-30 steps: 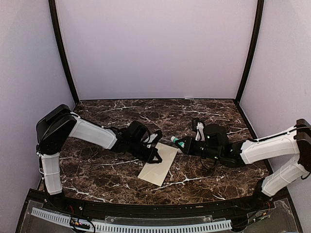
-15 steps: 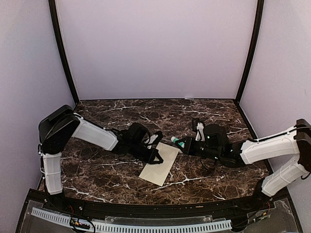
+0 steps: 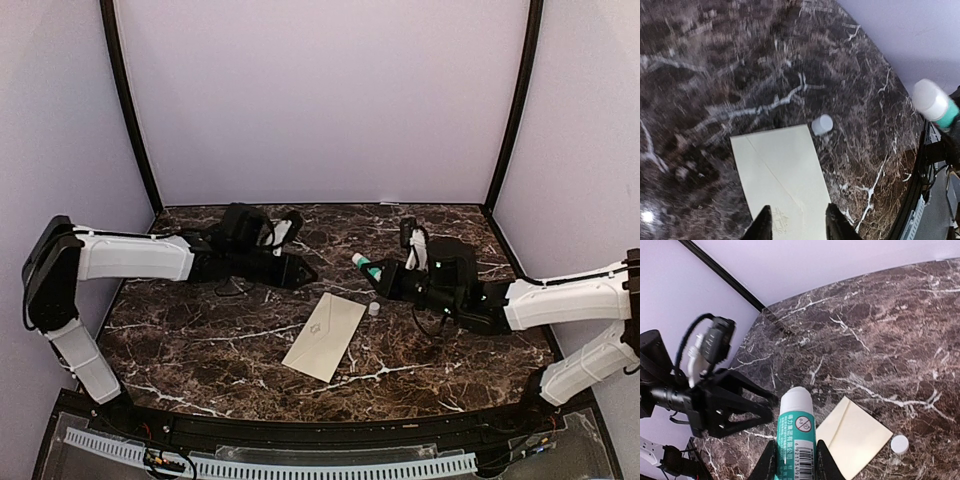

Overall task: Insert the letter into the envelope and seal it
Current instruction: Seal the envelope flap on the envelope.

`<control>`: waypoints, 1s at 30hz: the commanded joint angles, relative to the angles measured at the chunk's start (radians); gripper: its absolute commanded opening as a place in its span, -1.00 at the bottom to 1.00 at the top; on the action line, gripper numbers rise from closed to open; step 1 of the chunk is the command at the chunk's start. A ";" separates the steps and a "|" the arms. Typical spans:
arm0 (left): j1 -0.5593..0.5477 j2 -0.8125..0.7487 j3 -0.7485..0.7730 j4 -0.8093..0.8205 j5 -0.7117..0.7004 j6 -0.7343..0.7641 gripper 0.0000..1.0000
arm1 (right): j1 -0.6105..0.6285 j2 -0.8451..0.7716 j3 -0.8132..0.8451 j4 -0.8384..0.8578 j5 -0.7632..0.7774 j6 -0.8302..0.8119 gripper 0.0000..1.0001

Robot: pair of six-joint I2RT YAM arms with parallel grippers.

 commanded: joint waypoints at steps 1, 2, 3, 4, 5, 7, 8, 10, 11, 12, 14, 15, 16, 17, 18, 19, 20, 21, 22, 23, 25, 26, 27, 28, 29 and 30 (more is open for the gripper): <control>0.058 -0.223 0.029 -0.029 -0.065 0.015 -0.16 | 0.010 -0.033 0.084 0.077 0.044 -0.088 -0.62; 0.068 -0.261 0.028 -0.032 -0.062 0.007 -0.11 | 0.010 -0.031 0.098 0.094 0.040 -0.103 -0.62; 0.071 -0.279 0.027 -0.032 -0.061 0.002 -0.09 | 0.011 -0.027 0.111 0.114 0.036 -0.119 -0.62; 0.074 -0.312 0.025 -0.025 -0.055 -0.015 -0.05 | 0.015 -0.023 0.121 0.143 0.034 -0.139 -0.61; 0.075 -0.328 0.017 -0.016 -0.048 -0.028 -0.03 | 0.020 -0.018 0.132 0.177 0.033 -0.158 -0.61; 0.075 -0.374 -0.003 0.035 -0.018 -0.075 0.03 | 0.035 -0.001 0.156 0.247 0.041 -0.206 -0.60; 0.076 -0.402 -0.013 0.082 0.006 -0.111 0.07 | 0.044 0.012 0.170 0.280 0.045 -0.229 -0.60; 0.076 -0.439 -0.037 0.155 0.042 -0.162 0.14 | 0.059 0.048 0.200 0.352 0.054 -0.279 -0.60; 0.076 -0.450 -0.049 0.178 0.053 -0.176 0.18 | 0.068 0.057 0.215 0.383 0.055 -0.291 -0.60; 0.076 -0.469 -0.055 0.219 0.072 -0.204 0.19 | 0.075 0.082 0.231 0.414 0.056 -0.313 -0.60; 0.076 -0.494 -0.068 0.276 0.101 -0.235 0.28 | 0.092 0.113 0.262 0.467 0.058 -0.344 -0.59; 0.076 -0.501 -0.077 0.294 0.109 -0.247 0.34 | 0.102 0.129 0.278 0.488 0.064 -0.360 -0.59; 0.076 -0.513 -0.086 0.331 0.126 -0.268 0.37 | 0.112 0.144 0.295 0.507 0.074 -0.377 -0.59; 0.076 -0.518 -0.091 0.347 0.133 -0.277 0.42 | 0.119 0.158 0.312 0.522 0.080 -0.394 -0.59; 0.076 -0.526 -0.100 0.376 0.145 -0.296 0.45 | 0.127 0.172 0.328 0.531 0.086 -0.408 -0.59; 0.076 -0.529 -0.103 0.388 0.150 -0.305 0.50 | 0.134 0.183 0.349 0.539 0.090 -0.420 -0.59; 0.076 -0.531 -0.106 0.406 0.161 -0.321 0.52 | 0.139 0.195 0.363 0.542 0.090 -0.431 -0.58; 0.076 -0.529 -0.108 0.424 0.173 -0.330 0.54 | 0.143 0.205 0.376 0.545 0.091 -0.440 -0.58; 0.076 -0.526 -0.111 0.434 0.178 -0.350 0.55 | 0.149 0.216 0.385 0.550 0.091 -0.449 -0.58; 0.076 -0.519 -0.111 0.453 0.186 -0.370 0.56 | 0.156 0.224 0.391 0.557 0.091 -0.457 -0.58; 0.076 -0.503 -0.113 0.491 0.201 -0.404 0.57 | 0.167 0.236 0.401 0.569 0.091 -0.475 -0.57; 0.076 -0.498 -0.113 0.505 0.206 -0.415 0.58 | 0.171 0.243 0.406 0.569 0.092 -0.482 -0.57; 0.076 -0.487 -0.113 0.541 0.214 -0.440 0.58 | 0.176 0.249 0.411 0.569 0.092 -0.488 -0.57; 0.076 -0.480 -0.111 0.558 0.218 -0.452 0.59 | 0.179 0.253 0.415 0.570 0.092 -0.492 -0.57; 0.076 -0.468 -0.109 0.589 0.224 -0.473 0.59 | 0.182 0.259 0.417 0.571 0.091 -0.495 -0.56; 0.076 -0.462 -0.107 0.602 0.227 -0.483 0.59 | 0.184 0.263 0.420 0.572 0.090 -0.499 -0.56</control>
